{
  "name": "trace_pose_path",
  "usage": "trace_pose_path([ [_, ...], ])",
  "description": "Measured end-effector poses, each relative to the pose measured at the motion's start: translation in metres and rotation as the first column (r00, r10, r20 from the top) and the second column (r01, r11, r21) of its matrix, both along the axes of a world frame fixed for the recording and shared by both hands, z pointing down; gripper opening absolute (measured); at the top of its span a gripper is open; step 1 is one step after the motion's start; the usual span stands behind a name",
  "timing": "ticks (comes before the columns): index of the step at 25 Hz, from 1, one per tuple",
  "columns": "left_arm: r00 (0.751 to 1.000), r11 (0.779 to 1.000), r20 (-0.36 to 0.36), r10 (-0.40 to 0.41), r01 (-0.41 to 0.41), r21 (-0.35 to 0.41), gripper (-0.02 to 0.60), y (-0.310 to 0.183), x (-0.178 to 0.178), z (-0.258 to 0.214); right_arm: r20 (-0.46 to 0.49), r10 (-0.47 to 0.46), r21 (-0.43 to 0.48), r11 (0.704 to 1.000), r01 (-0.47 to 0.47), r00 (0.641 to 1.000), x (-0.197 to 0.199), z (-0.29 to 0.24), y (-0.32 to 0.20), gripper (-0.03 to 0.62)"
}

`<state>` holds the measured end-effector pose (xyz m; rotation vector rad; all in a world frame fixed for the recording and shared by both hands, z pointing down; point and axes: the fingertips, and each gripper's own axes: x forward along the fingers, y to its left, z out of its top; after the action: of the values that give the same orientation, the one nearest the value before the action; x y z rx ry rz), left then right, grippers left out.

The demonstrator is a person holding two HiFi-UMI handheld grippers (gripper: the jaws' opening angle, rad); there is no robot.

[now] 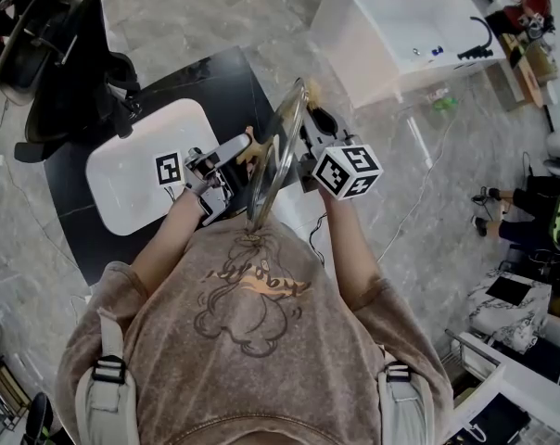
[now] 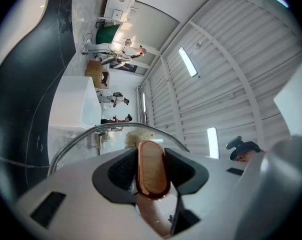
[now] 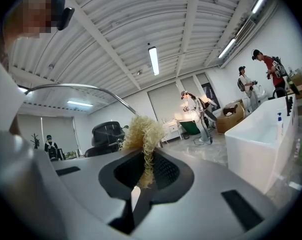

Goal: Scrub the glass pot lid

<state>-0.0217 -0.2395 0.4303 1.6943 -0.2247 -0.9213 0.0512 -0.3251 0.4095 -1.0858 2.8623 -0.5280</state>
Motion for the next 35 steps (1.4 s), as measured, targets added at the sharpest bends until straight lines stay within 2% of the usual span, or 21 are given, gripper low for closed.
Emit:
trace_pose_path([
  [6,1.000,1.000,-0.011,0.007,-0.007,0.023,0.186,0.003,0.002,-0.004,-0.035,0.009,-0.051,0.999,-0.010,0.999,0.001,0.024,-0.004,0.041],
  [14,0.998,0.999,-0.058,-0.018,0.020,0.034,0.186,-0.006,-0.003,-0.011,-0.080,-0.033,-0.111,0.994,0.024,0.996,-0.013,0.057,0.000,0.041],
  [23,0.992,0.997,-0.104,-0.068,0.070,0.021,0.186,-0.018,-0.016,-0.013,-0.134,-0.116,-0.185,0.979,0.090,0.984,-0.027,0.094,0.015,0.041],
  [35,0.986,0.992,-0.107,-0.128,0.130,0.006,0.186,-0.026,-0.026,-0.012,-0.157,-0.259,-0.259,0.942,0.214,0.953,-0.038,0.119,0.059,0.041],
])
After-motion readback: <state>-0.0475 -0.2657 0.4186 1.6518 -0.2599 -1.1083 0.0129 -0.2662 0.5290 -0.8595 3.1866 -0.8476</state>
